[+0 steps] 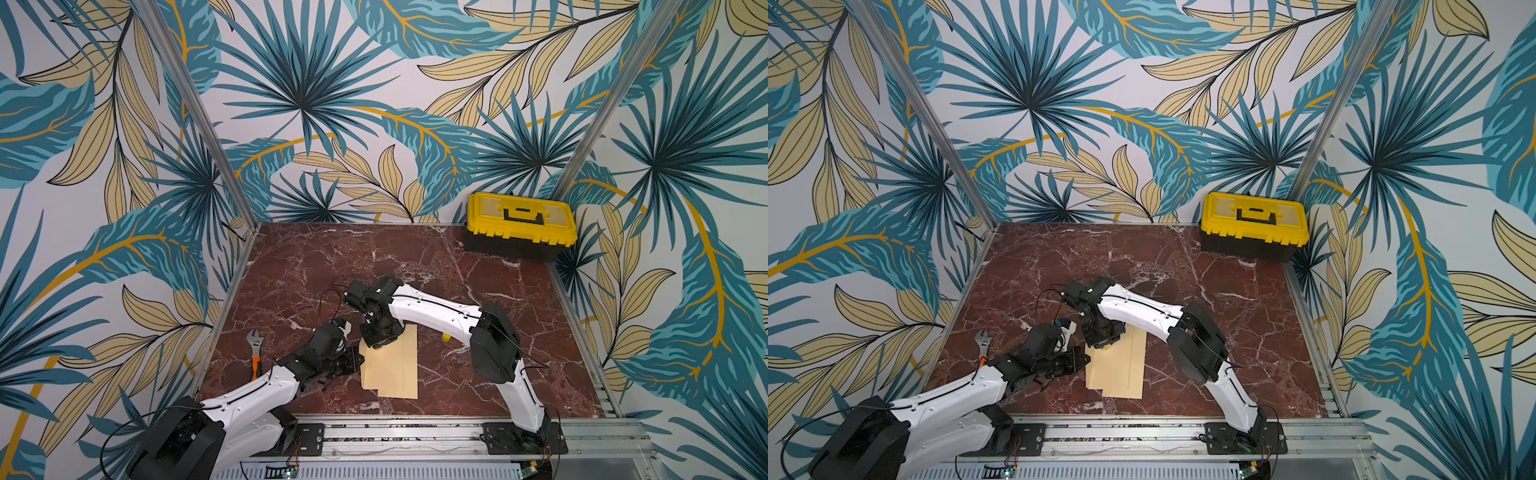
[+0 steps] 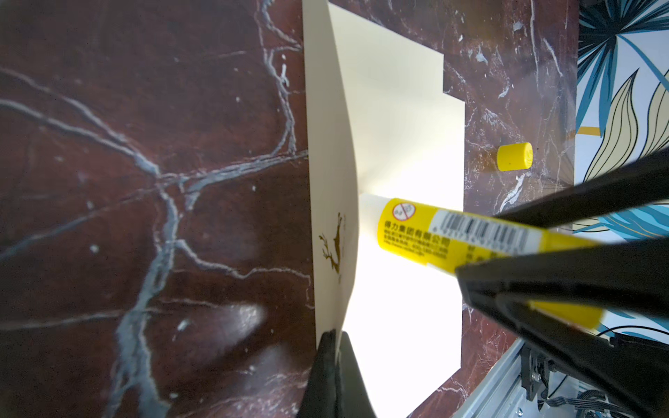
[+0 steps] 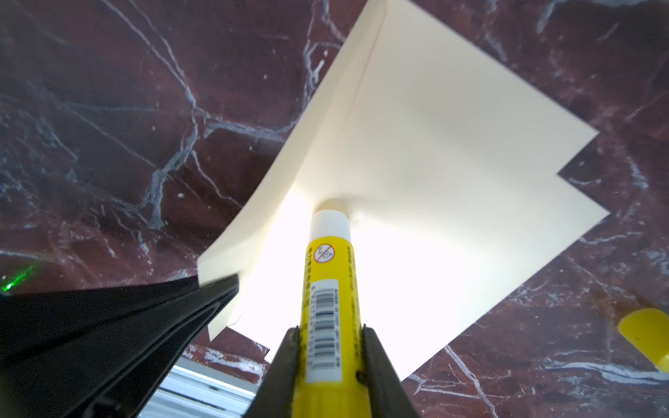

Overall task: Seal the envelope with a glue stick
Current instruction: Apply the envelope at the center of the board.

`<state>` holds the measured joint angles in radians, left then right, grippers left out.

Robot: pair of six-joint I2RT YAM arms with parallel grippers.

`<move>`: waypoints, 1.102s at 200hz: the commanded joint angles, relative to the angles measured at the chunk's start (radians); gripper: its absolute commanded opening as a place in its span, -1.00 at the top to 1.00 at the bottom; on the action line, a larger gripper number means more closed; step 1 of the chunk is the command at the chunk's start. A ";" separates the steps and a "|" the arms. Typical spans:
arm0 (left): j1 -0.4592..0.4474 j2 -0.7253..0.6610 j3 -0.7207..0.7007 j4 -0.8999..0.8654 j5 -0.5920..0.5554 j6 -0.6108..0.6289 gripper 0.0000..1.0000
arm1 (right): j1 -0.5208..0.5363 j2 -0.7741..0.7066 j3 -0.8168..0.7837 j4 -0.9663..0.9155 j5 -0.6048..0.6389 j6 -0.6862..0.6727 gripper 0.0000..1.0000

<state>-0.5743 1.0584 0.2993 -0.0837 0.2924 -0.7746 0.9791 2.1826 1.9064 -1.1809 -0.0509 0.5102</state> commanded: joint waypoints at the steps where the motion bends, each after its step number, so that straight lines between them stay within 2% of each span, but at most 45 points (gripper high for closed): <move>1: 0.005 -0.003 -0.015 0.012 -0.007 -0.002 1.00 | 0.015 0.026 -0.007 -0.089 -0.066 -0.033 1.00; 65: 0.004 -0.015 -0.020 0.003 -0.009 0.000 1.00 | 0.015 0.050 0.090 -0.160 0.037 -0.027 1.00; 152: 0.005 -0.014 -0.021 0.008 0.005 -0.002 1.00 | 0.014 0.144 0.146 -0.112 0.219 0.001 1.00; 187: 0.004 -0.023 -0.025 0.005 0.001 -0.003 1.00 | 0.014 0.135 0.129 -0.100 0.200 -0.008 1.00; 220: 0.003 -0.023 -0.022 0.003 -0.003 -0.003 1.00 | 0.015 0.125 0.091 -0.138 0.048 -0.041 1.00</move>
<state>-0.5743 1.0527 0.2920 -0.0826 0.2920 -0.7757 0.9962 2.2738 2.0537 -1.2911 0.0875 0.4919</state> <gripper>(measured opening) 0.045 0.269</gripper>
